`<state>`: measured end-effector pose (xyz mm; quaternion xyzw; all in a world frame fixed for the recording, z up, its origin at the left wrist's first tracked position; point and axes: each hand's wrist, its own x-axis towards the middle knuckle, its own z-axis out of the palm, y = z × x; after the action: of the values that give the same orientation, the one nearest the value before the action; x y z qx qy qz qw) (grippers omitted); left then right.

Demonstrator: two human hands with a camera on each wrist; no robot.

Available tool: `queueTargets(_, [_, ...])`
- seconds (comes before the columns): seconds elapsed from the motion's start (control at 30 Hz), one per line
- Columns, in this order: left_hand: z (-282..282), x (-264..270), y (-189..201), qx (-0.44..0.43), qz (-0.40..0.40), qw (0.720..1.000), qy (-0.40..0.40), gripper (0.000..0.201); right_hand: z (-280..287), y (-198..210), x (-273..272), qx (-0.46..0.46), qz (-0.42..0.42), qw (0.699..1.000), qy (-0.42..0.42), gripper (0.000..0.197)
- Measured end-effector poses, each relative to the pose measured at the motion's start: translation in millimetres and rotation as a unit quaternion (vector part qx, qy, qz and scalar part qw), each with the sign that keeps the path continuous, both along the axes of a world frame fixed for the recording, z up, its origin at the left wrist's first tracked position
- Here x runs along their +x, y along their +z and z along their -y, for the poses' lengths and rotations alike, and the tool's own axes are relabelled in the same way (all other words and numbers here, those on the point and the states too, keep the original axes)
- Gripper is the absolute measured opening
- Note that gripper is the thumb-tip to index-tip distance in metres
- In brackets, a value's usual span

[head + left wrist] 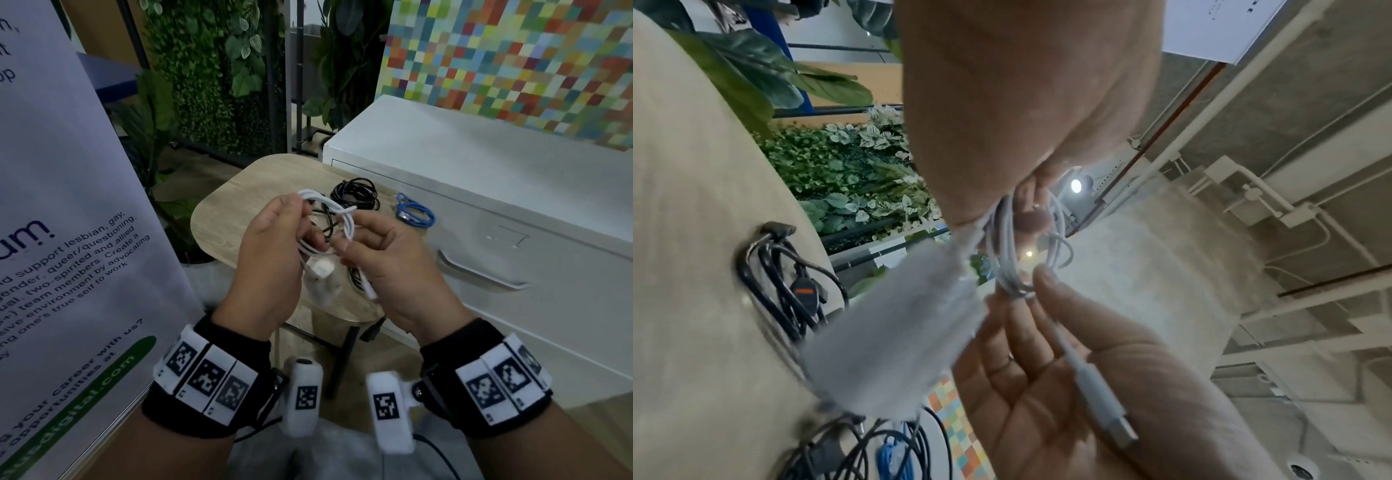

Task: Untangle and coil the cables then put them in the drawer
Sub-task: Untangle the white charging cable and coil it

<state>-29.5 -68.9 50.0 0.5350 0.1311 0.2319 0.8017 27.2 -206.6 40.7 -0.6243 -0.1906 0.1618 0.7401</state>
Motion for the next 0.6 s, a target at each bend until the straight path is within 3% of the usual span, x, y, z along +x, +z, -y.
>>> queueTargets(0.1, [3, 1, 4, -0.035, 0.033, 0.999, 0.021, 0.035, -1, -2, -2, -0.029, 0.04, 0.995, -0.084, 0.018])
queueTargets(0.17, [6, 1, 6, -0.024, 0.051, 0.998, 0.03, 0.036, 0, -4, -1, -0.072, 0.109, 0.983, -0.129, 0.013])
queueTargets(0.27, [8, 0, 11, -0.019, 0.047, 0.998, 0.04, 0.037, 6, -6, 3, -0.193, 0.27, 0.928, -0.169, 0.008])
queueTargets(0.37, [10, -1, 15, -0.046, 0.047, 0.997, 0.049, 0.038, 8, -3, 2, -0.269, 0.375, 0.876, -0.139, 0.005])
queueTargets(0.43, [11, 0, 17, -0.057, 0.052, 0.994, 0.075, 0.039, 9, 3, -1, -0.291, 0.357, 0.882, -0.1, 0.008])
queueTargets(0.53, [2, 3, 22, -0.075, 0.056, 0.989, 0.117, 0.04, 15, 17, -3, -0.262, 0.243, 0.934, 0.013, 0.012])
queueTargets(0.6, [-3, 5, 22, -0.084, 0.049, 0.988, 0.119, 0.04, 23, 26, -7, -0.257, 0.243, 0.933, 0.066, 0.013])
